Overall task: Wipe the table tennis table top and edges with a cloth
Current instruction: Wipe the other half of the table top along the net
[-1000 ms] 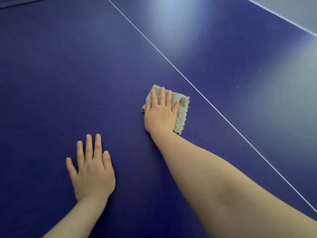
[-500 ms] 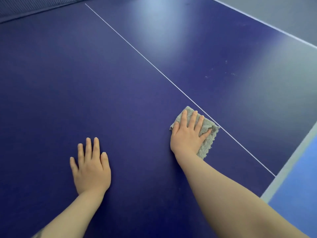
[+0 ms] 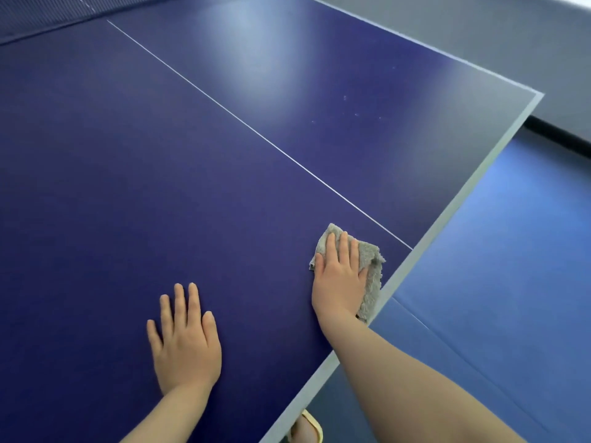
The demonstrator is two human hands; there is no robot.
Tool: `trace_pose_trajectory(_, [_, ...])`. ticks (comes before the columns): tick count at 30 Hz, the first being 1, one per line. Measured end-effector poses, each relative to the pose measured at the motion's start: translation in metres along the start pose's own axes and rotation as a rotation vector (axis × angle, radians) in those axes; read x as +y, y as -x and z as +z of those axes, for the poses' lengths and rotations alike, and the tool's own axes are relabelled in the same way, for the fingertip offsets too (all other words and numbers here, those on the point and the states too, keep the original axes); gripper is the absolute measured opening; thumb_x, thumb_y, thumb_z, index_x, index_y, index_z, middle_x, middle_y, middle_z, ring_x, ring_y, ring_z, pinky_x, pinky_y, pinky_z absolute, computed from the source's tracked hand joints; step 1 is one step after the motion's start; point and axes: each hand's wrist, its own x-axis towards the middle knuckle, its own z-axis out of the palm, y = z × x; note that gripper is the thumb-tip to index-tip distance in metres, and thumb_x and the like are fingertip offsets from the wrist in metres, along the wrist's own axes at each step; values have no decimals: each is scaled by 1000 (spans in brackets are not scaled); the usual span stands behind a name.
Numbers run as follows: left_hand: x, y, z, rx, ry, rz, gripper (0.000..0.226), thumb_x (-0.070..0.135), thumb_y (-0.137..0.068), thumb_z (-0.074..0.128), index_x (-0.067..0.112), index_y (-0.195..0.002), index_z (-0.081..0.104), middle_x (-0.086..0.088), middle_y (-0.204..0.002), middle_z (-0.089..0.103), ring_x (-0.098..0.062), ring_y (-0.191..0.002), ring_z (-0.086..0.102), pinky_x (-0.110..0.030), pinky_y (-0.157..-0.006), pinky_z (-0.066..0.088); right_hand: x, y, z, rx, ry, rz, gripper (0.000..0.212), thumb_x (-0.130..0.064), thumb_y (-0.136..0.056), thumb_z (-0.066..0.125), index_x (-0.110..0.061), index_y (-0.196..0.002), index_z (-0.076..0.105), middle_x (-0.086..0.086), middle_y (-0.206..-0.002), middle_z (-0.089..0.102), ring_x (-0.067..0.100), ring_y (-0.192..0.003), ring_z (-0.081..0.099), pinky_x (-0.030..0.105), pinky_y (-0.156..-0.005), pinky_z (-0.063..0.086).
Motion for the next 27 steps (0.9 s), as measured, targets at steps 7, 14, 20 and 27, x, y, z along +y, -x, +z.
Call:
trace_pose_trajectory(7, [15, 59, 4, -23, -11, 75, 59, 42, -98, 16, 19, -153, 9, -1, -162, 14, -25, -150, 11, -51, -119, 15, 73, 51, -13, 222, -173, -120, 36, -18, -101, 52, -12, -136, 59, 1, -142, 56, 23, -135, 47, 29, -115, 26])
trace_pose_trajectory(14, [-2, 123, 4, -115, -79, 238, 60, 41, -97, 20, 14, -149, 35, -7, -153, 37, -31, -141, 36, -54, -107, 35, 145, 90, -59, 146, -304, 108, 41, -41, -105, 40, -21, -80, 67, -9, -74, 64, 17, -102, 44, 31, -79, 39])
trace_pose_trajectory(20, [-38, 151, -14, -224, 12, 358, 71, 56, -83, -8, 31, -150, -6, 12, -159, -8, -10, -146, -11, -34, -120, 3, 124, 148, -91, 239, -382, -70, 36, -34, -104, 46, -34, -68, 54, -19, -75, 62, 14, -100, 46, 33, -81, 39])
trace_pose_trajectory(27, [-134, 164, -49, -174, 32, 117, 58, 38, -105, 22, 29, -143, -20, 11, -157, -17, -12, -148, -14, -37, -122, -1, 19, 243, -40, 231, -353, -590, 20, -27, -102, 53, -27, -105, 73, -26, -117, 63, 6, -112, 51, 37, -87, 45])
